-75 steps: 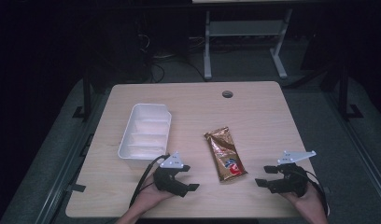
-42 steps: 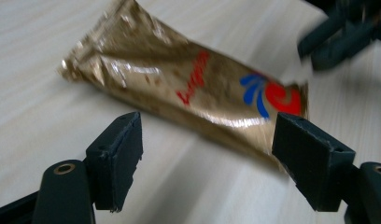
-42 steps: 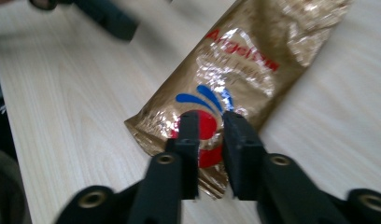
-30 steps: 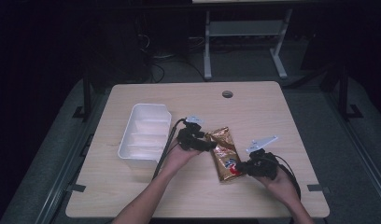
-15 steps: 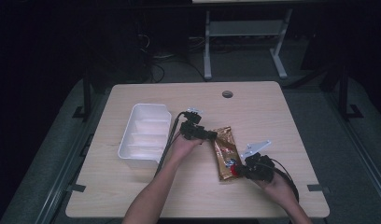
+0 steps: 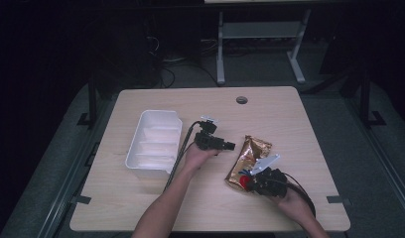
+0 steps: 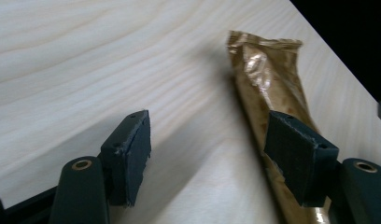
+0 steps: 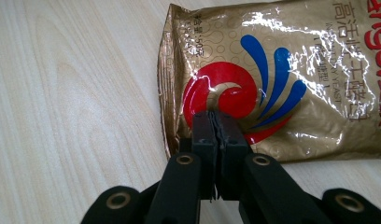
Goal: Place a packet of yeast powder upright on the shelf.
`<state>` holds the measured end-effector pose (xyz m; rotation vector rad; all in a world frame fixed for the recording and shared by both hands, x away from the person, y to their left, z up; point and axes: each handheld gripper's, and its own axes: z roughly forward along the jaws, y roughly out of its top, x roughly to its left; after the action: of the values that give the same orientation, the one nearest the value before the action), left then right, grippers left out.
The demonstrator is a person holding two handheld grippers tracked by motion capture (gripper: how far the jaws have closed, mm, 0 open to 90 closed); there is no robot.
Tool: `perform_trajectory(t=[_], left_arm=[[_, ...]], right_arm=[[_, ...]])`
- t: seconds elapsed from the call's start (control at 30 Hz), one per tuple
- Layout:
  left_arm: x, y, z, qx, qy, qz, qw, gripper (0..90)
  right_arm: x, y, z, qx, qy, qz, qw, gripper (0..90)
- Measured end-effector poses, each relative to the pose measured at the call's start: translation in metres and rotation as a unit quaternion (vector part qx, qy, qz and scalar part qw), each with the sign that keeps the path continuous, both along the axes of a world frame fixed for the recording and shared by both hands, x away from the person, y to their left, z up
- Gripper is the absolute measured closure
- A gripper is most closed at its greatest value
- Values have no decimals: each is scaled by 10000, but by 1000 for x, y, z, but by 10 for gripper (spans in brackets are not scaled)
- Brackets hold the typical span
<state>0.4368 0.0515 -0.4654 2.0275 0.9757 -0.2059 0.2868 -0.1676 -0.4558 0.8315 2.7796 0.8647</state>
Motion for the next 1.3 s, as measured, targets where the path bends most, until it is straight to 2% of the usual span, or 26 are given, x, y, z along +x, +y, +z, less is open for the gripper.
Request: perform_trajectory(t=[0.27, 0.47, 0.6, 0.8, 0.97, 1.0, 1.07, 1.13, 1.2, 1.3], left_arm=[[-5, -3, 7, 61, -120, -126, 9998, 314], [-5, -4, 8, -17, -74, -157, 9998, 305], [-6, -6, 6, -11, -12, -215, 9998, 289], [-5, -11, 3, 26, -16, -208, 9998, 260], [-2, -11, -1, 84, 60, -180, 9998, 260], [-2, -12, -2, 35, 92, -184, 9998, 278], [-2, -12, -3, -99, 174, -202, 9996, 371], [-1, -14, -5, -89, 210, -225, 9995, 396], [-1, -13, -7, -69, 191, -246, 9995, 498], [2, -10, -7, -332, 334, -209, 9987, 664]], right_arm=[[0, -2, -1, 50, 22, 10, 10000, 887], [0, -6, -1, 75, 77, 27, 9999, 897], [0, -14, 1, -43, 88, 56, 9999, 898], [4, -32, 3, -248, 36, -209, 9995, 896], [5, -34, 3, -326, -27, -273, 9991, 896], [5, -34, 3, -338, -38, -268, 9991, 895], [5, -35, 3, -316, -42, -272, 9991, 895], [6, -35, 3, -308, -38, -266, 9992, 896], [6, -36, 2, -269, -23, -276, 9993, 895], [6, -37, 2, -224, -13, -300, 9993, 894]])
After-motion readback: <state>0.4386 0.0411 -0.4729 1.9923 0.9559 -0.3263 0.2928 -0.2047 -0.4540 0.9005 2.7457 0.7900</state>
